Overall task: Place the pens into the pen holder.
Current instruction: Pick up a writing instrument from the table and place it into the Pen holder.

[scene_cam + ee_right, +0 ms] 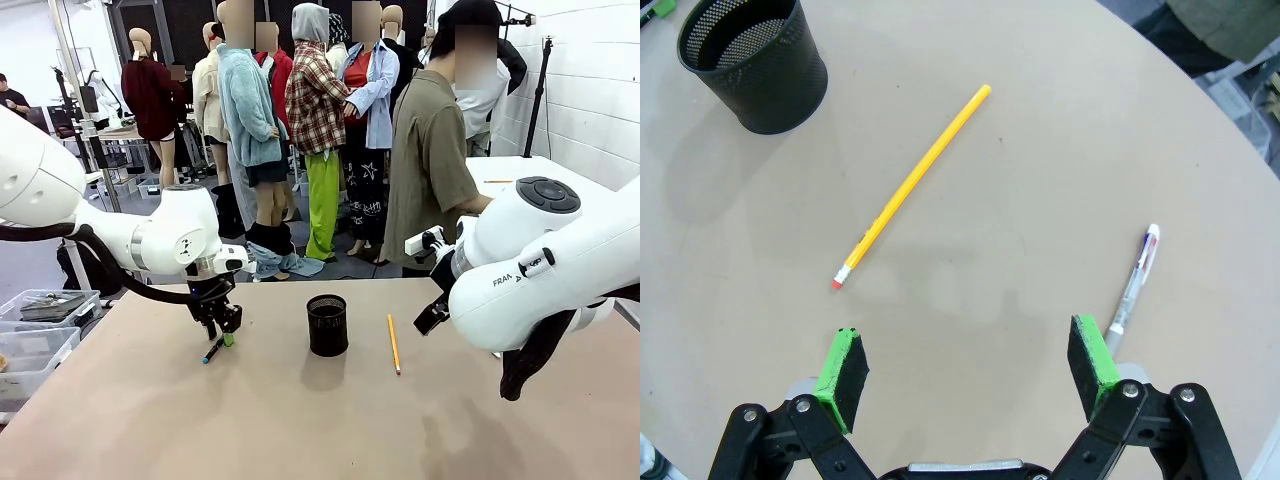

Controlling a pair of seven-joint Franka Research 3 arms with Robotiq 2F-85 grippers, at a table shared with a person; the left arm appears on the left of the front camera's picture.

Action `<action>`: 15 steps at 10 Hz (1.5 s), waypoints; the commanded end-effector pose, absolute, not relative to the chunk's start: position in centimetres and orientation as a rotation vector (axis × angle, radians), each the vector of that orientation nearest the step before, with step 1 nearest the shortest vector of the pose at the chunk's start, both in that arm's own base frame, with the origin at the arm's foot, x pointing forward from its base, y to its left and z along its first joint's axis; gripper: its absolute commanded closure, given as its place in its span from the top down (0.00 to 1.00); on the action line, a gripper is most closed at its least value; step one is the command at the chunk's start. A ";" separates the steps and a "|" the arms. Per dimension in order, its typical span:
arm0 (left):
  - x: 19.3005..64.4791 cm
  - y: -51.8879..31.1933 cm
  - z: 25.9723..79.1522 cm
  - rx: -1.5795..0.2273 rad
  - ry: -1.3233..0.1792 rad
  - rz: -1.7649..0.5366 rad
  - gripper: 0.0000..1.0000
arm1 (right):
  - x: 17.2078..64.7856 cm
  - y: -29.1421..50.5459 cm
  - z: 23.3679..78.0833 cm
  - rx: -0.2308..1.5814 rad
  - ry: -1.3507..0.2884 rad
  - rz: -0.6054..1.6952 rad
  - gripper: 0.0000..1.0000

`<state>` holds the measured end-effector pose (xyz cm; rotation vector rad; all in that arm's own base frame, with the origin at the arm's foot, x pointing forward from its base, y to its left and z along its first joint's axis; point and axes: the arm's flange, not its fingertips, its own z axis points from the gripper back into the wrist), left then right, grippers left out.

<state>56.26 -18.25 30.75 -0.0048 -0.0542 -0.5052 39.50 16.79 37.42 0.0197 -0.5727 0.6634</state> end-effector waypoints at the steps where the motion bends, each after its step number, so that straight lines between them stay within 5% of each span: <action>1: 56.4 -18.3 30.4 0.010 -0.039 -0.509 0.00 | 39.5 16.8 37.4 0.020 -0.572 0.663 1.00; 7: 55.4 -18.3 31.0 -0.045 -0.061 -0.550 0.00 | 39.5 16.8 37.4 0.020 -0.572 0.663 1.00; 15: 52.3 -16.0 36.4 -0.401 -0.436 -0.962 0.00 | 39.5 16.8 37.4 0.020 -0.572 0.663 1.00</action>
